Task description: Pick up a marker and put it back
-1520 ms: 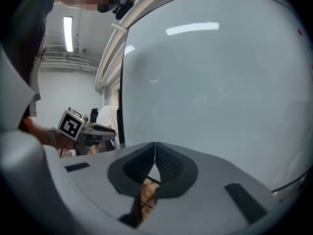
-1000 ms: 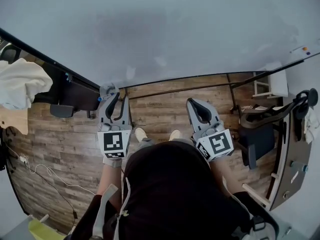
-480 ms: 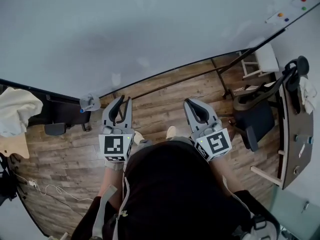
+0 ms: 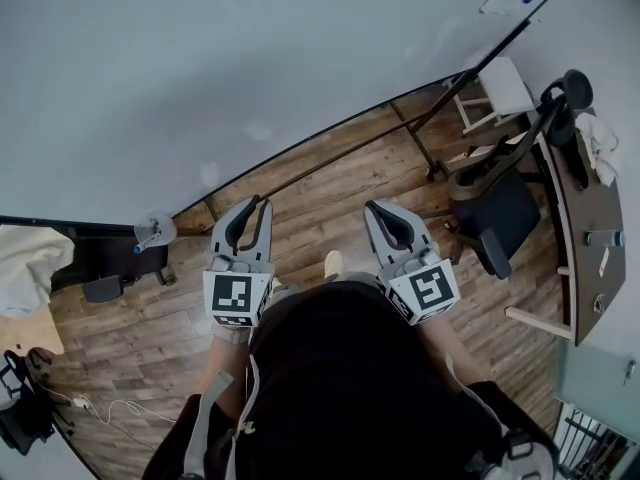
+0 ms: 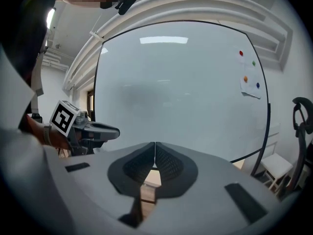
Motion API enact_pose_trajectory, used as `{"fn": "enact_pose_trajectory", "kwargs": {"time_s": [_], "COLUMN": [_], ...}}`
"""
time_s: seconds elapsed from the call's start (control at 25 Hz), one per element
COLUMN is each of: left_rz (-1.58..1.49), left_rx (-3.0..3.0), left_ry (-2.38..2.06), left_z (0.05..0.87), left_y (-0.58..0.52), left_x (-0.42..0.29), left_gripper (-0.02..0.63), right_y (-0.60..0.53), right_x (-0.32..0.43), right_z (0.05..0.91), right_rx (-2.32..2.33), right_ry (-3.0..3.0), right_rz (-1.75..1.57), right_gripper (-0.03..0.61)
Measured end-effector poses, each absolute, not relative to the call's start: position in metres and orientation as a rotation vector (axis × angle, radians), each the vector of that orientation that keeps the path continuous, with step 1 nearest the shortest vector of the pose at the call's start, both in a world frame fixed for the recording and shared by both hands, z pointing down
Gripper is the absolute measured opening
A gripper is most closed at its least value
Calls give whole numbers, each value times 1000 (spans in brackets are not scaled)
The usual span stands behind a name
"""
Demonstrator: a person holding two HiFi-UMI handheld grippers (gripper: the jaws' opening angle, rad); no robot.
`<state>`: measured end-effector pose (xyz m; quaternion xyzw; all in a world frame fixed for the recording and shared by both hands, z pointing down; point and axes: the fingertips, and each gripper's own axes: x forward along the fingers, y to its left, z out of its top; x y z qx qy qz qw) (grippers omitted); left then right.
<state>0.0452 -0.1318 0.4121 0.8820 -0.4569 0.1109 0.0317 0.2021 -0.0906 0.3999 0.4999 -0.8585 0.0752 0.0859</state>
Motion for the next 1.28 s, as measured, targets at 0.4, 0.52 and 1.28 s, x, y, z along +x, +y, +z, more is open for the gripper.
{"fn": "enact_pose_trajectory", "kwargs": {"time_s": [0.4,0.52,1.28], "left_rz": [337,343,332], "left_rx": [2793,2797,2809], "left_ry": [-1259,-1236,-1208], "left_z": [412,414,416], "left_y": [-136,-136,-137], "left_x": [79,81,49], "left_gripper": [49,49,43], "right_y": [-91,-93,-97], "right_x": [226,227,196], "right_z": [401,402,403], "right_rx": [1553,1549,1547], "right_ry": [-2501,-2492,-2471], "right_rz": [225,216,231], "right_gripper": [15,15,15]}}
